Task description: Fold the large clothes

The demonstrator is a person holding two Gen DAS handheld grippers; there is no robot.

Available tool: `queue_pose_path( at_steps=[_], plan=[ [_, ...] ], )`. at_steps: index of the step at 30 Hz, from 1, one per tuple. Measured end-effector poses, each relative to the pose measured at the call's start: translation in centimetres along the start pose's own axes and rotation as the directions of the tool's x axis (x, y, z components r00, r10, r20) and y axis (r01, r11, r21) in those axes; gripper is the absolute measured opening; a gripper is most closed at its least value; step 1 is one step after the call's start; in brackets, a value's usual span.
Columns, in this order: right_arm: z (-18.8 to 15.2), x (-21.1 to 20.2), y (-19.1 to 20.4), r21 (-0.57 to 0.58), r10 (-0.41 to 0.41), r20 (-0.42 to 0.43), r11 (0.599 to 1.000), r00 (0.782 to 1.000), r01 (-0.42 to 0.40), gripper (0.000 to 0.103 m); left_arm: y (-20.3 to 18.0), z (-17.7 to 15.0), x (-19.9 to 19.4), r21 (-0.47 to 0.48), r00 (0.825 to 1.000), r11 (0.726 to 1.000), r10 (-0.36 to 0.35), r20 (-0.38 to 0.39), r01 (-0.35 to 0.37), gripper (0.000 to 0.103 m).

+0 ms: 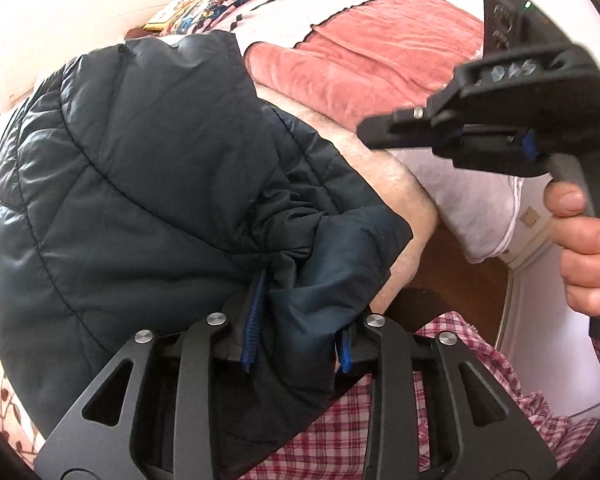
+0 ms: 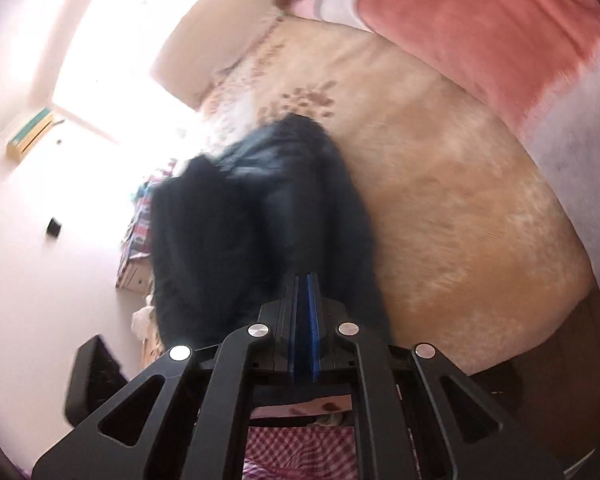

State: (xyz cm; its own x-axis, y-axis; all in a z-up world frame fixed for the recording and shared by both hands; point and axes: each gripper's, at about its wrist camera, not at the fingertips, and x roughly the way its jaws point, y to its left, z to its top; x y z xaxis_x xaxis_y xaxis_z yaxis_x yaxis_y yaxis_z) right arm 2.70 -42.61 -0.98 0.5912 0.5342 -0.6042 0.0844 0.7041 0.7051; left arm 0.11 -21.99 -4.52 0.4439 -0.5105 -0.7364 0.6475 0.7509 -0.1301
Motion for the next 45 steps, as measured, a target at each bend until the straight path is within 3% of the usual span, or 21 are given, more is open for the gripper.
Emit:
queue_pose_path(
  at_steps=[4,8,12,14,18,20,24,27,29,33,35,42,45],
  plan=[
    [-2.0,0.4,3.3,-0.045,0.072,-0.014,0.996,0.997,-0.073,0.009,-0.1,-0.2,-1.2,-0.016,0.999,0.999,-0.036,0.011,0.036,0.046],
    [-2.3,1.4,4.6,-0.069,0.080,-0.056,0.994,0.995,-0.084,0.009,-0.3,-0.2,-2.9,-0.026,0.996,0.996,-0.085,0.023,0.086,0.055],
    [-3.9,2.9,3.9,-0.070,-0.005,-0.113,0.998,0.994,-0.003,0.009,0.2,-1.3,-6.4,-0.036,0.990,0.991,-0.125,0.065,0.128,0.055],
    [-4.5,3.4,3.6,-0.081,-0.061,-0.119,0.995,0.991,0.052,0.009,0.7,-1.8,-7.9,-0.054,0.990,0.993,-0.104,0.096,0.109,0.055],
    [-5.4,4.6,2.2,-0.081,-0.155,-0.134,0.986,0.979,0.145,0.010,3.7,-3.2,-11.1,-0.175,0.988,0.984,-0.016,0.156,0.043,0.055],
    [-5.9,5.4,1.7,-0.095,-0.197,-0.143,0.978,0.970,0.184,0.010,5.3,-4.0,-12.2,-0.245,0.984,0.969,0.037,0.172,0.006,0.055],
    [-6.4,6.2,1.5,-0.118,-0.252,-0.144,0.964,0.957,0.236,0.010,9.6,-6.6,-13.3,-0.420,0.983,0.907,0.113,0.145,-0.043,0.055],
    [-6.3,5.7,2.3,-0.132,-0.265,-0.119,0.960,0.957,0.249,0.010,11.8,-8.4,-12.5,-0.518,0.991,0.855,0.096,0.088,-0.037,0.055],
    [-5.9,4.9,3.2,-0.155,-0.273,-0.092,0.954,0.957,0.258,0.010,12.4,-8.8,-11.6,-0.539,0.995,0.842,0.074,0.066,-0.027,0.055],
    [-4.5,2.3,6.4,-0.215,-0.305,0.048,0.927,0.951,0.308,0.010,11.9,-8.9,-11.0,-0.511,0.997,0.859,0.063,0.051,-0.028,0.055],
    [-3.6,1.7,8.7,-0.245,-0.266,0.092,0.928,0.959,0.281,0.011,11.8,-9.0,-10.7,-0.503,0.998,0.864,0.055,0.043,-0.026,0.055],
    [0.0,6.7,15.8,-0.353,-0.138,0.003,0.926,0.990,0.131,0.011,12.2,-8.8,-10.5,-0.500,0.998,0.865,0.051,0.028,-0.031,0.055],
    [2.0,9.9,15.8,-0.344,-0.200,-0.041,0.923,0.979,0.174,0.011,12.3,-8.7,-10.6,-0.495,0.998,0.868,0.059,0.027,-0.038,0.055]
  ],
)
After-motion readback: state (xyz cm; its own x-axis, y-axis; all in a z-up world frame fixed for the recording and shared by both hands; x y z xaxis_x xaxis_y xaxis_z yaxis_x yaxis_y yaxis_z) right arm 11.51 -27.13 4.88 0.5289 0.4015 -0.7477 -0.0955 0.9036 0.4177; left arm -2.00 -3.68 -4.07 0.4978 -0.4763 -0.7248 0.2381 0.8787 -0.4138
